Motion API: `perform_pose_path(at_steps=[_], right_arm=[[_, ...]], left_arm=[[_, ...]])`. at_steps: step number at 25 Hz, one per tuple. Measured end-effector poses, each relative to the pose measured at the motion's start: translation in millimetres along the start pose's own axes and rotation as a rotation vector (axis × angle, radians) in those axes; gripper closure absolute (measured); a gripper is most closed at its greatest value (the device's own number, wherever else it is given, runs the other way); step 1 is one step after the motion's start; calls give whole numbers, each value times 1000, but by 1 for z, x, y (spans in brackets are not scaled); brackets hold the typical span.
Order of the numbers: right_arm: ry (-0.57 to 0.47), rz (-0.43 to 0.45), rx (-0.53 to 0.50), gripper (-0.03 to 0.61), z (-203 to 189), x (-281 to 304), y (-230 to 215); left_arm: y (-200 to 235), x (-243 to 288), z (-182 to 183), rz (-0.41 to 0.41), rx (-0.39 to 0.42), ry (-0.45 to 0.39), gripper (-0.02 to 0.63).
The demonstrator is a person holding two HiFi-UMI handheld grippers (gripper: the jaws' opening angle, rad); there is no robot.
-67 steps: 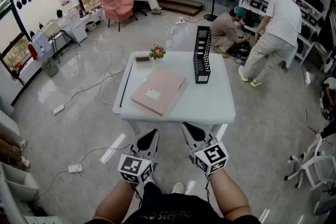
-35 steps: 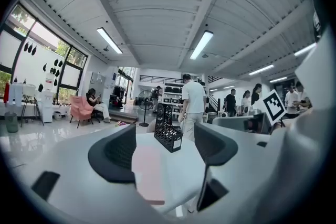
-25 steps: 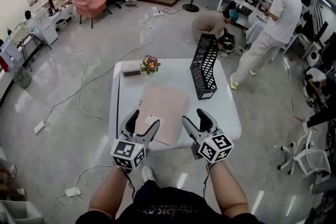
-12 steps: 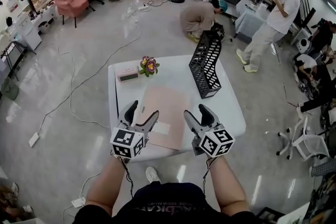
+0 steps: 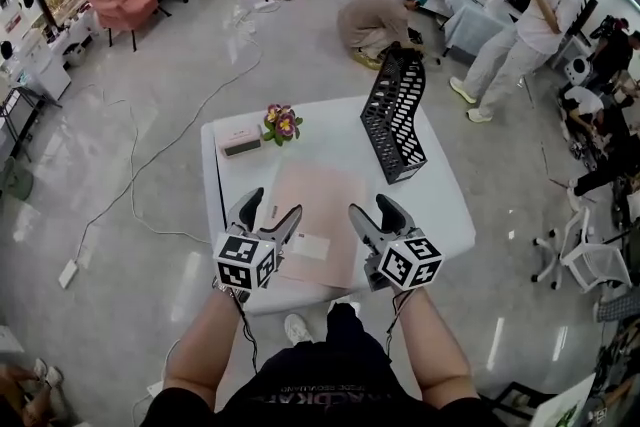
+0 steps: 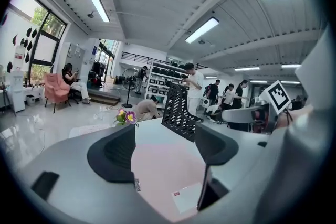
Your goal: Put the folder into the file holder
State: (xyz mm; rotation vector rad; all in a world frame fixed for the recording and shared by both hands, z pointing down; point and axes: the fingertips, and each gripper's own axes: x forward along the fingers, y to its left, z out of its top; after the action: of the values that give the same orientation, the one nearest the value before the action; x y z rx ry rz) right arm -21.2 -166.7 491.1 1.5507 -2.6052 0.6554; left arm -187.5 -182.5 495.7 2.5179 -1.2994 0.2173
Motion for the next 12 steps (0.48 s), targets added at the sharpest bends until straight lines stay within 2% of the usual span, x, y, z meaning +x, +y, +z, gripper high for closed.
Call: perform_pose_path(at_steps=[7,12], right_arm=[[92,-10,78,279,-28,33,-38],[161,-35,147,239,-51,62,-76]], left_arm=[[20,33,-24,36,-35,87,270],[35,66,-48,57,-65,165,267]])
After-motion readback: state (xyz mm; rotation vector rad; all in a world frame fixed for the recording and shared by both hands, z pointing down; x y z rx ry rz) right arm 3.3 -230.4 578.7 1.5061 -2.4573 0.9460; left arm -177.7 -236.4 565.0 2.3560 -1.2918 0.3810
